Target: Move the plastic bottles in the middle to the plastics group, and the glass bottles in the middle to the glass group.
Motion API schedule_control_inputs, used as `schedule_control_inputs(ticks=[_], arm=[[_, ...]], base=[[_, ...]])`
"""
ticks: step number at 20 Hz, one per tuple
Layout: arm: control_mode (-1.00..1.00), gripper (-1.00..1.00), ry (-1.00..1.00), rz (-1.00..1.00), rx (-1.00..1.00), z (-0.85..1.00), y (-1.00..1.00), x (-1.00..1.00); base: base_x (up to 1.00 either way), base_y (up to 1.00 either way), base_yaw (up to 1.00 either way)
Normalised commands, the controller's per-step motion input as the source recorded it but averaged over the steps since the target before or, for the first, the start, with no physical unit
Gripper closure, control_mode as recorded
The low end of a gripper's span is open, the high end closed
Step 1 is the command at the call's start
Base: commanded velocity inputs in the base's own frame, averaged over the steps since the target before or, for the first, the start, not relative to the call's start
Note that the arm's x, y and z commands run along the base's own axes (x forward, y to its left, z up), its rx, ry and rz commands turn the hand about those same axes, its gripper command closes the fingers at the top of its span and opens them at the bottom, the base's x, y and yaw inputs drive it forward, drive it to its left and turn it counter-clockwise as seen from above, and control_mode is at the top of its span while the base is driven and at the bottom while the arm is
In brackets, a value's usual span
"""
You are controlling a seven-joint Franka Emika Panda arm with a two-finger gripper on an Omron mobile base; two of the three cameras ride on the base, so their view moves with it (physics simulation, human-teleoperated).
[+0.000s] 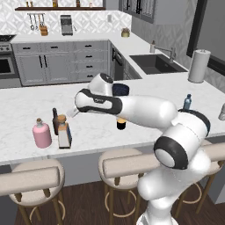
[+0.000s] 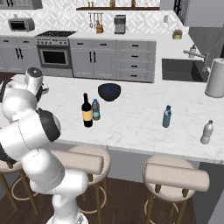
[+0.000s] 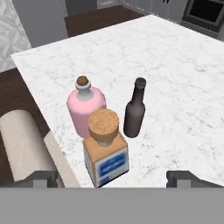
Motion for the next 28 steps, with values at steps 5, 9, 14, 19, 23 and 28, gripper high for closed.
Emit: schedule_control_inputs(ticks=[5,9,14,19,23,28], arm=[[-1.00,-1.00,0.00,-0.30,-0.01,0.08,-0.77,-0.25],[-1.00,-1.00,0.00,-0.42,-0.02,0.00,-0.81,-0.15],[-1.00,-1.00,0.01,-0.48,-0.01,0.04,-0.87,-0.01],[-1.00,-1.00,0.00,-0.23,0.00,0.25,-0.95,0.00],[-1.00,-1.00,0.00,-0.11,0.01,0.31,-0.72,0.00],[-1.00,-1.00,0.00,-0.03,0.08,0.06,-0.45,0.03]], base=[[0.00,0.00,0.00],[0.00,0.00,0.00],[0.00,0.00,0.00],[0.00,0.00,0.00],[0.00,0.00,0.00],[0.00,0.00,0.00]])
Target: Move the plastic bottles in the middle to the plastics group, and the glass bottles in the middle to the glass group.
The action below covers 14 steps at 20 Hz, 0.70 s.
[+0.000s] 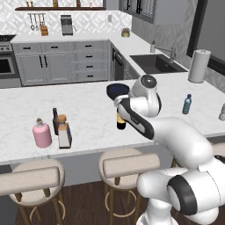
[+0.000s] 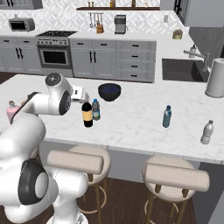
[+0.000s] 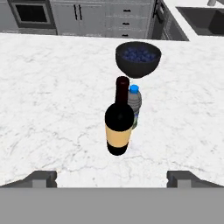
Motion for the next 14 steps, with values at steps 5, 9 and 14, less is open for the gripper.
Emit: schedule_control_inputs(ticks=[5,9,14], arm=[[-1.00,-1.00,-0.07,0.02,0.09,0.00,-0.33,0.06],[-1.00,-1.00,-0.06,0.02,0.02,0.00,-0.10,0.22],[-1.00,-1.00,-0.02,0.01,0.00,-0.03,0.00,0.23]], base=[[0.00,0.00,0.00],[0.00,0.00,0.00],[0.00,0.00,0.00]])
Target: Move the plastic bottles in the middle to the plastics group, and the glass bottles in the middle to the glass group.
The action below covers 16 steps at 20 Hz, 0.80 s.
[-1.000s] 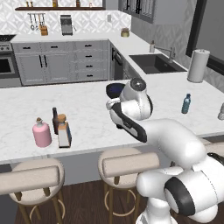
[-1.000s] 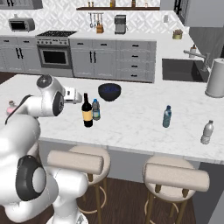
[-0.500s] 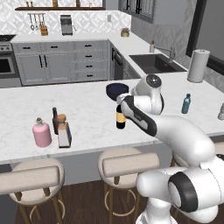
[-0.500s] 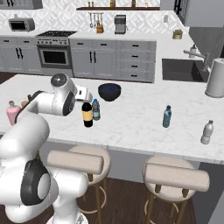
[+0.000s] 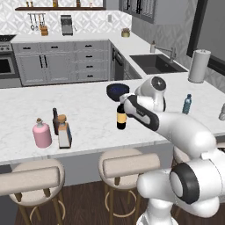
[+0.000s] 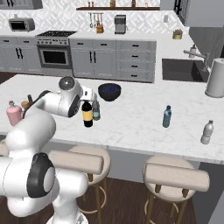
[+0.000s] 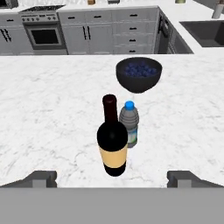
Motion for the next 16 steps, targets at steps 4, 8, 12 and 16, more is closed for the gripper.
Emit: schedule_control_inputs(ticks=[4,8,12,16], arm=[[-1.00,-1.00,-0.01,0.00,0.00,0.00,0.00,0.34],[-1.00,-1.00,0.00,0.00,0.00,0.00,0.00,0.45],[-1.00,-1.00,0.00,0.00,0.00,0.00,0.00,0.44],[-1.00,-1.00,-0.01,0.00,0.00,-0.08,0.00,0.36]], base=[[0.00,0.00,0.00],[0.00,0.00,0.00],[0.00,0.00,0.00],[0.00,0.00,0.00]])
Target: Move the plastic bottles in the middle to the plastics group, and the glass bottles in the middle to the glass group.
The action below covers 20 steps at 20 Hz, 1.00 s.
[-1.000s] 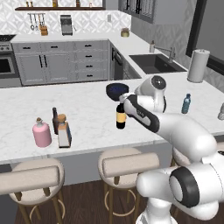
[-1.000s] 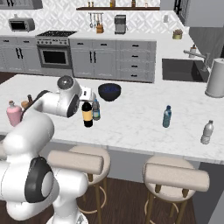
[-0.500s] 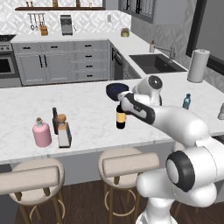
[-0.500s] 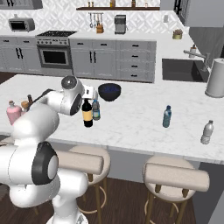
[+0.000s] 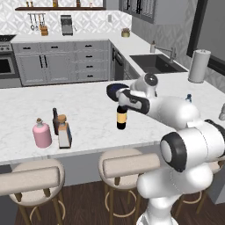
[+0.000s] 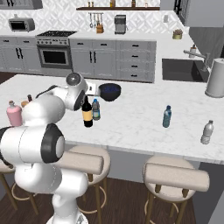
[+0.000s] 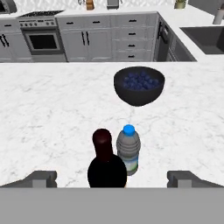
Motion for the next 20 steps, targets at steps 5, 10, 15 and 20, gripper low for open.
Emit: schedule_control_inputs(ticks=[5,10,15,20], arm=[[-1.00,-1.00,-0.01,0.00,0.00,-0.11,0.00,0.28],[-1.00,-1.00,-0.03,0.00,0.00,-0.08,0.01,0.27],[-1.00,-1.00,-0.01,0.00,0.00,-0.18,0.09,0.12],[-1.00,-1.00,0.00,0.00,0.00,-0.23,0.06,0.05]], base=[[0.00,0.00,0.00],[0.00,0.00,0.00],[0.00,0.00,0.00],[0.00,0.00,0.00]])
